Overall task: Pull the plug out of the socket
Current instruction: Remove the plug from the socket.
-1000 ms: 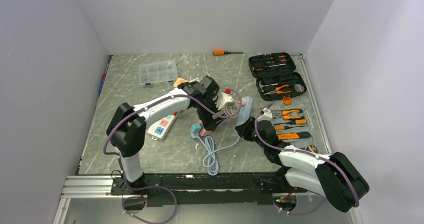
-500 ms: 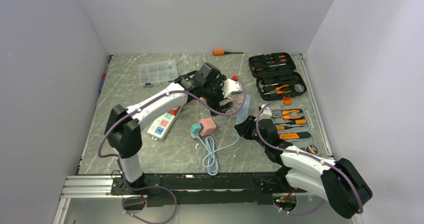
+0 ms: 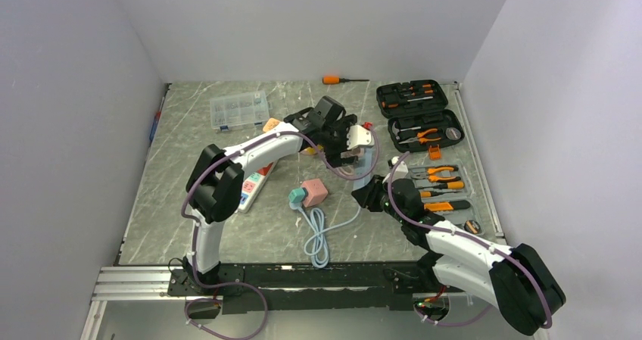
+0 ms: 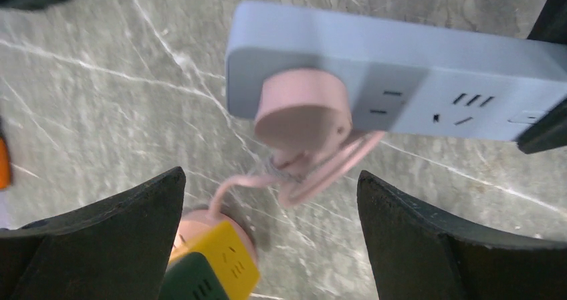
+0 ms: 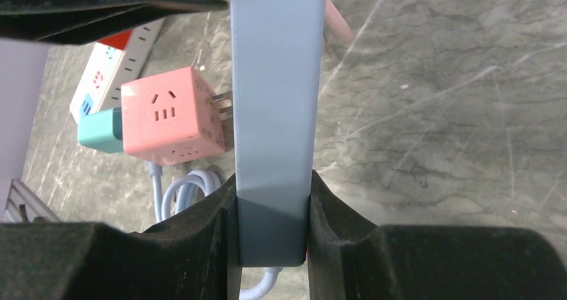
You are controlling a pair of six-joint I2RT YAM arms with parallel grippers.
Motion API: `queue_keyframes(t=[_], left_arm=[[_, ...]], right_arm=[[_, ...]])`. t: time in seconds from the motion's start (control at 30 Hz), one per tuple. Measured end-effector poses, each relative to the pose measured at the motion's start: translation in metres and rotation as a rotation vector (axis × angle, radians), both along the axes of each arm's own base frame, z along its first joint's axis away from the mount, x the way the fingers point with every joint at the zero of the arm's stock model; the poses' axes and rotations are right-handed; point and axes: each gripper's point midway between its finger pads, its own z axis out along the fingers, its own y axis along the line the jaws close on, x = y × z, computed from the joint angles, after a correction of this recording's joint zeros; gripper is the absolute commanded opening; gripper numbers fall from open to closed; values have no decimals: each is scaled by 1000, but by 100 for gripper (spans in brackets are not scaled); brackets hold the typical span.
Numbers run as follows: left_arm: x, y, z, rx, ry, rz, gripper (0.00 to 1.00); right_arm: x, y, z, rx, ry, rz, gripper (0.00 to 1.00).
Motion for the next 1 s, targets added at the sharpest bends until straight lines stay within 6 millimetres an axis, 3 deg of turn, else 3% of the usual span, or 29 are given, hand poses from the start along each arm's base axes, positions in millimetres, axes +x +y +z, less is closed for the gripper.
queue_keyframes(t=[0.1, 0.33, 0.63, 0.83, 0.93, 1.0], left_arm=[[5, -4, 5, -20, -46, -52, 97], [-7, -3, 7, -23, -41, -200, 87], [-1, -1, 14, -7, -18, -256, 68], [-8, 5, 4, 19, 38, -269, 40], [-12, 8, 2, 30, 53, -276, 18], [-13, 9, 1, 35, 58, -279, 12]], right_arm=[[-1, 5, 3, 8, -2, 28, 0], [-2, 9, 7, 8, -15, 62, 0], [-7, 15, 21, 9, -75, 134, 0], [-7, 15, 23, -8, -91, 151, 0], [-7, 12, 26, -21, -106, 146, 0], [-7, 10, 25, -35, -110, 144, 0]])
